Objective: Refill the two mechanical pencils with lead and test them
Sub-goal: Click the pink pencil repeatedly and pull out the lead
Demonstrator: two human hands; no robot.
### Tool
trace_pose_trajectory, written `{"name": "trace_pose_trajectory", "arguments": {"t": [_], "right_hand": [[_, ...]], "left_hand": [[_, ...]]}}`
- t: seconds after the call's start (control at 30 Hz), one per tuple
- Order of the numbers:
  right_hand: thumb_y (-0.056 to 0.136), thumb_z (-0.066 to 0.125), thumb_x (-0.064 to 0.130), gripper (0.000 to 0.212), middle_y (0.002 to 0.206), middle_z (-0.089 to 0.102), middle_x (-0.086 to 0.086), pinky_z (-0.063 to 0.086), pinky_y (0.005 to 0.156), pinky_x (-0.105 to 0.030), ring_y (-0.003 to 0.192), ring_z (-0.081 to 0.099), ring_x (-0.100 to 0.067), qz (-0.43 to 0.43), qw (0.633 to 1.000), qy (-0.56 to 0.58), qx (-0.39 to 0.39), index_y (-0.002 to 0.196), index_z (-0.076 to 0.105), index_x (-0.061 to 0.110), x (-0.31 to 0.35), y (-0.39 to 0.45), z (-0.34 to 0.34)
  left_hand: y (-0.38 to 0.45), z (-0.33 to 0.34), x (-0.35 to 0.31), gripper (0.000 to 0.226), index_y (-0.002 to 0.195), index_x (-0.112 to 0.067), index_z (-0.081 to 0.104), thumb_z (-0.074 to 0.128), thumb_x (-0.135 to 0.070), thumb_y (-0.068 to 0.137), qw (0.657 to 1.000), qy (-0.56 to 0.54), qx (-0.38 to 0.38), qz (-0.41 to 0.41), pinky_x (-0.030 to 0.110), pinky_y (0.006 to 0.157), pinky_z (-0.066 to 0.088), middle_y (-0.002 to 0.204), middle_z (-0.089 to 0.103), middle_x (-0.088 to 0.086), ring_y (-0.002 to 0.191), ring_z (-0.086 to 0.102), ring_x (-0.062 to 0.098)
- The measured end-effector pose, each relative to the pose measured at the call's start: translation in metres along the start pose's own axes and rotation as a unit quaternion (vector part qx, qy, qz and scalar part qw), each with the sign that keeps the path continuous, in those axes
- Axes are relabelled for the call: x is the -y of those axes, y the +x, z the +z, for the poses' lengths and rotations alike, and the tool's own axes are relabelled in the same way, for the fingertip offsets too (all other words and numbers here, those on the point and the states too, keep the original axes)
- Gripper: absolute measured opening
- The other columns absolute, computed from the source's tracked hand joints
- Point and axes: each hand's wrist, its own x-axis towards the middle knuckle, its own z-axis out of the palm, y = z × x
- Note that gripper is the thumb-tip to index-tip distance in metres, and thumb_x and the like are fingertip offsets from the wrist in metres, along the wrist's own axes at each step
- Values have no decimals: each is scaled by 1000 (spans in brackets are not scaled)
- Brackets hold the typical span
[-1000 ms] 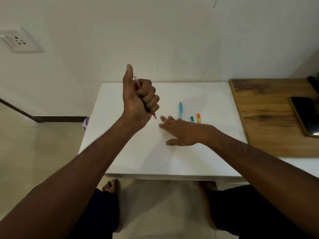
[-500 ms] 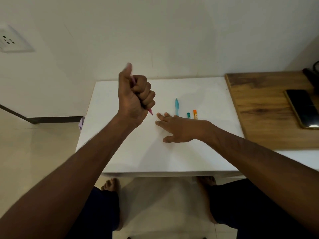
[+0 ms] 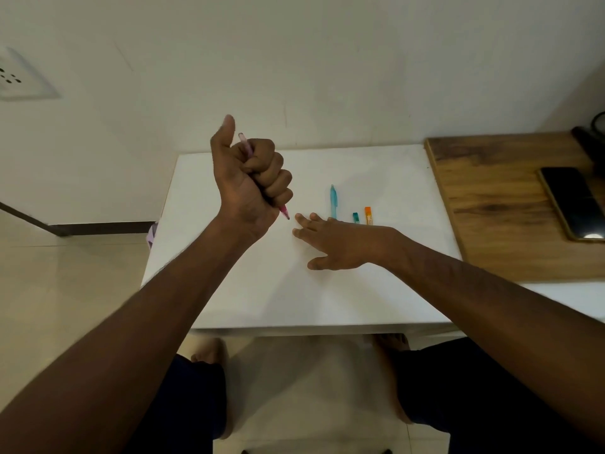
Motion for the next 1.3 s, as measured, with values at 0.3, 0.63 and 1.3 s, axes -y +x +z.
{"name": "trace_pose_trajectory", "arguments": {"t": [0.3,0.63,1.3], "right_hand": [[107,55,44,82,176,-12,-6,13,129,-46,163,-4,-28,-3,1000,-3,0,168,7,17,2,-3,-1],[107,55,44,82,176,-12,-5,13,129,-46,163,-4,-28,-1,1000,-4,-1,168,7,17,2,-2,0],[107,55,45,83,176,-12,-6,13,129,-46,163,-5,-28,1,1000,-7,-1,168,6,17,1,-1,1]], "left_hand": [[1,0,-9,44,58,-24,14,31,-50,90,995,-99,24,11,19,53,2,54,4,-6,48,-1,14],[-2,3,-12,46,58,-24,15,25,-48,95,997,-76,30,12,20,53,1,54,4,-6,49,-1,14],[-3,8,-9,49,57,-25,15,13,-43,103,1000,-29,5,6,21,53,1,53,4,-6,49,-1,14]]}}
